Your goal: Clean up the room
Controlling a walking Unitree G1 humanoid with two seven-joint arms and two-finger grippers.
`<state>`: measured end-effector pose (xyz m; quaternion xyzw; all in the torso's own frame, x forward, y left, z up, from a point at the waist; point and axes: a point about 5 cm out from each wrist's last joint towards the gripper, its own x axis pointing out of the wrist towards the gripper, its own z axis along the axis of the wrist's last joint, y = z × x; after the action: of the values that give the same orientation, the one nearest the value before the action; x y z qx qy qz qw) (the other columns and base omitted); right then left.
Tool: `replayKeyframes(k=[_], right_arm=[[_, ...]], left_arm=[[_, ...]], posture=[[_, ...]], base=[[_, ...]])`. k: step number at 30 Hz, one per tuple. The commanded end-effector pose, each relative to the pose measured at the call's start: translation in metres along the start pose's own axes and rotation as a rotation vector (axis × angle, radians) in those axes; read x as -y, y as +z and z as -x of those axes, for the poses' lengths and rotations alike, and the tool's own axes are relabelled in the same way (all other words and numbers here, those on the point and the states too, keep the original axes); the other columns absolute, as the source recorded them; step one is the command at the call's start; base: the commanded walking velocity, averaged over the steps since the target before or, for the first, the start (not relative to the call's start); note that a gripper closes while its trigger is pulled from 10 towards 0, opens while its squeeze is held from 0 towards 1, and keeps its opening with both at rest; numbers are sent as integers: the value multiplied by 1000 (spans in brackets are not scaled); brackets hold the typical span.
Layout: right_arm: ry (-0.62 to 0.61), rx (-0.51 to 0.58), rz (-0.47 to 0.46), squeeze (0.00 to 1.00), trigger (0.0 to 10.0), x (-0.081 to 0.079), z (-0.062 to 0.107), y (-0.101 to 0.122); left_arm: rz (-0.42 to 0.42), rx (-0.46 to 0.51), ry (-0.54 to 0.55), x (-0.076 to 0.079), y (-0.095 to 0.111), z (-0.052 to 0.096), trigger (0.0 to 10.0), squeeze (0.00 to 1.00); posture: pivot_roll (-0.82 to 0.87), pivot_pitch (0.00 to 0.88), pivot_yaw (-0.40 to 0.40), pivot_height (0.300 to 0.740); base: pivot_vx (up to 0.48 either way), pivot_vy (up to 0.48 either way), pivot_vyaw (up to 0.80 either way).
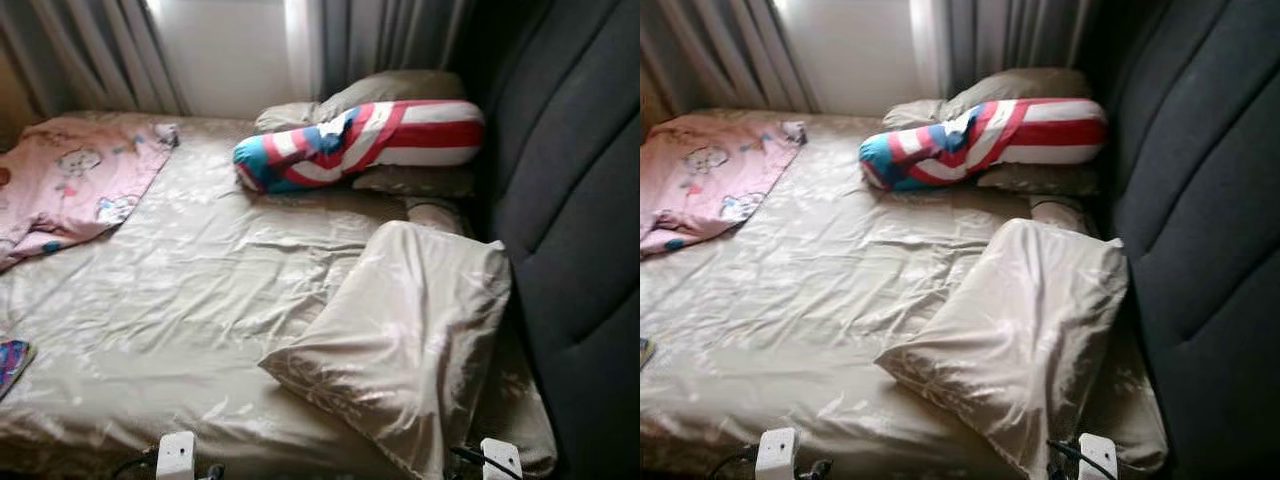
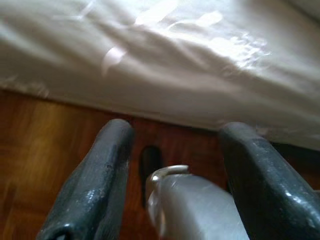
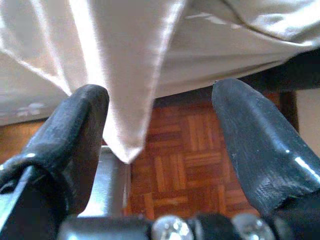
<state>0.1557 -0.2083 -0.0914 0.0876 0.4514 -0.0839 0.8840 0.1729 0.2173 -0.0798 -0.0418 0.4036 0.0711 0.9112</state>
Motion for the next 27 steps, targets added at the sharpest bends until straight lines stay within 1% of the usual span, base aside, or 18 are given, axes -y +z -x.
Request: replayKeyframes(k=[1, 10, 13, 15, 20, 27], right_arm=[[-9, -1, -19, 0, 10000, 1, 0, -1], [-8, -1, -21, 0, 10000, 0, 0, -1], [-7, -1, -20, 0, 10000, 0, 0, -1], [-7, -1, -21, 0, 10000, 0, 0, -1], [-3, -2, -23, 0, 10000, -1, 0, -1], [3, -4, -22, 0, 10000, -1, 0, -1]], left_arm=[[-12, -25, 1, -2, -5, 1, 10000, 0], [-11, -24, -3, -1, -5, 1, 10000, 0], [-10, -35, 3, -1, -6, 1, 10000, 0], [-32, -31, -3, 0, -5, 1, 10000, 0], [-46, -38, -13, 1, -5, 1, 10000, 0], [-41, -34, -22, 2, -4, 0, 10000, 0]], posture=[[63, 0, -43, 740], [64, 0, -43, 740], [64, 0, -42, 740], [64, 0, -42, 740], [62, 0, -39, 740], [62, 0, -39, 740]], base=[[0, 0, 0], [0, 0, 0], [0, 480, 0], [0, 0, 0], [0, 0, 0], [0, 0, 0]])
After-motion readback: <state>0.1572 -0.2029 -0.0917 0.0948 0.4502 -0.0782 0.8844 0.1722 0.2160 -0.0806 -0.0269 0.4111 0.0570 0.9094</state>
